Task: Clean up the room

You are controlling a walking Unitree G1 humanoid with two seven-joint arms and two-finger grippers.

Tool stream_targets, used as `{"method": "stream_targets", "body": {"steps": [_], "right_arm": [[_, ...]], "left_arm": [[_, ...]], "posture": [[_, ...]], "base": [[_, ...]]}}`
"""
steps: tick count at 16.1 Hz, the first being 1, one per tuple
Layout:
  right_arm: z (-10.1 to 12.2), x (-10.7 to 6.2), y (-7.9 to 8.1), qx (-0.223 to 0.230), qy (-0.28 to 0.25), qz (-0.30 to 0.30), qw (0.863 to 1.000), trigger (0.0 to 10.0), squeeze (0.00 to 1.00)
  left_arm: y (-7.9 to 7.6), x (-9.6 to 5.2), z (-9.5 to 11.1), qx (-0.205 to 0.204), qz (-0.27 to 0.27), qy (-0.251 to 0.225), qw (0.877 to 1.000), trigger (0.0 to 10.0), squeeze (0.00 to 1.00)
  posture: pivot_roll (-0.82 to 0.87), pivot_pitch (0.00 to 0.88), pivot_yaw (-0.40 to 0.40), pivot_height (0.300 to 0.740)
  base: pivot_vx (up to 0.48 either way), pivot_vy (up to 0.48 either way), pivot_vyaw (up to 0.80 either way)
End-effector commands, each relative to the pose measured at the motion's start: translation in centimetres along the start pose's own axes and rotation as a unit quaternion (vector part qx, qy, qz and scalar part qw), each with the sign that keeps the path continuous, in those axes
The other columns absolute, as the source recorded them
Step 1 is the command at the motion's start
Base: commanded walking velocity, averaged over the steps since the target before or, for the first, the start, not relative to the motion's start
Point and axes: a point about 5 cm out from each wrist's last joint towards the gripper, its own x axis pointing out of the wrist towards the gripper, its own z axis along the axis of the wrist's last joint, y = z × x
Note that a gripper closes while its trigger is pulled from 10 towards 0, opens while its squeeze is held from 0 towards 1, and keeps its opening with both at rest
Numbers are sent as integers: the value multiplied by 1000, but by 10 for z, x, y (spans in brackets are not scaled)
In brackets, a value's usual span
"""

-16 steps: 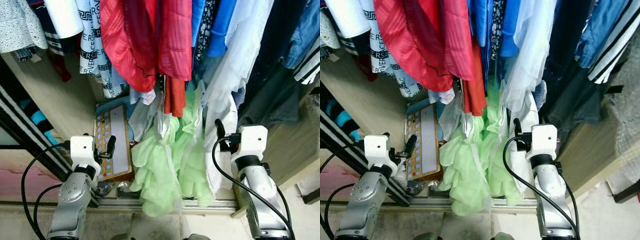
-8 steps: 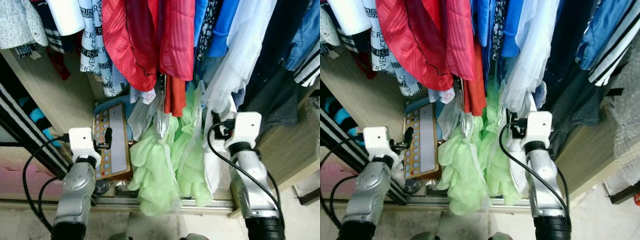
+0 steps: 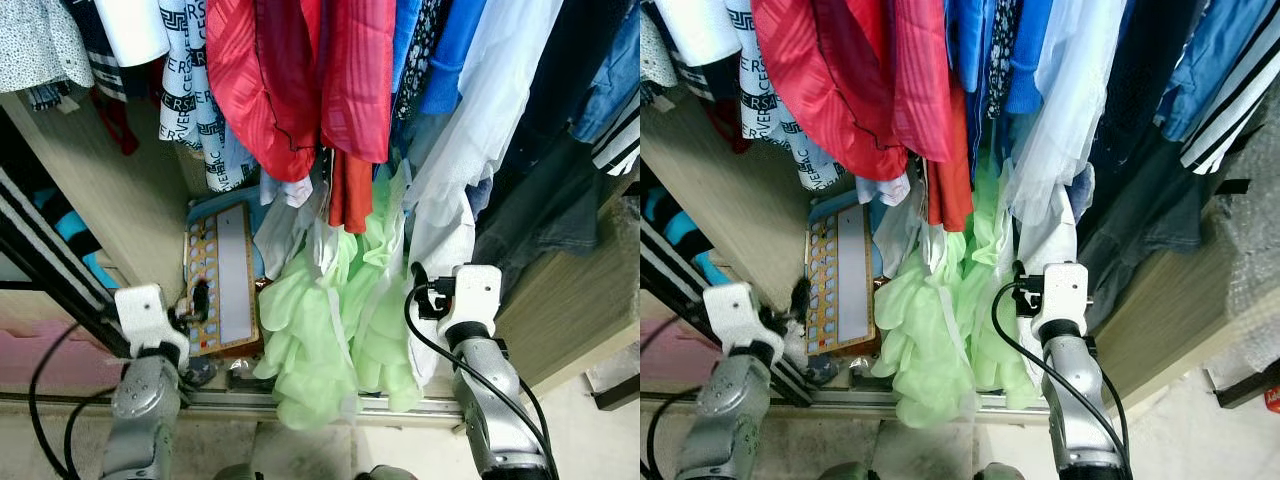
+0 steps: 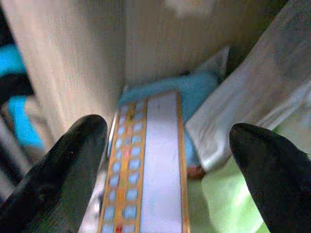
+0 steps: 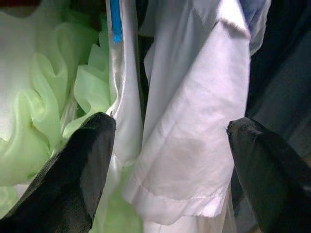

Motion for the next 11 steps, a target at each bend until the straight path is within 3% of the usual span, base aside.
{"method": "stream_targets", "body": {"steps": [1,3,4,5,6,11], "right_arm": [[6,-3,0,-8,-16,7,1000,10000,0],[7,-5,1,-16,-21,12,1000,10000,0],[4,-7,0,-13,-15,10,1000,10000,0],[3,-7,-1,-12,-14,9,1000,10000,0],[2,-8,-1,-10,-12,6,1000,10000,0],[1,-10,-1,-18,-11,12,1000,10000,0]], "left_arm": [[-3,1,10,8,-2,-23,1000,10000,0],[-5,4,17,5,1,-37,999,10000,0],[-17,6,20,-7,-19,-39,999,10000,0],[-19,4,14,-6,-23,-27,999,10000,0],[-17,-1,3,-21,-16,-7,1000,10000,0],[-13,-2,7,-36,-3,-11,999,10000,0]], "posture": [[-15,60,6,740],[-17,65,7,740],[-23,72,10,740],[-24,72,11,740],[-33,73,14,740],[-28,84,9,740]], "base": [[0,0,0],[0,0,0],[0,0,0],[0,0,0],[0,0,0],[0,0,0]]}}
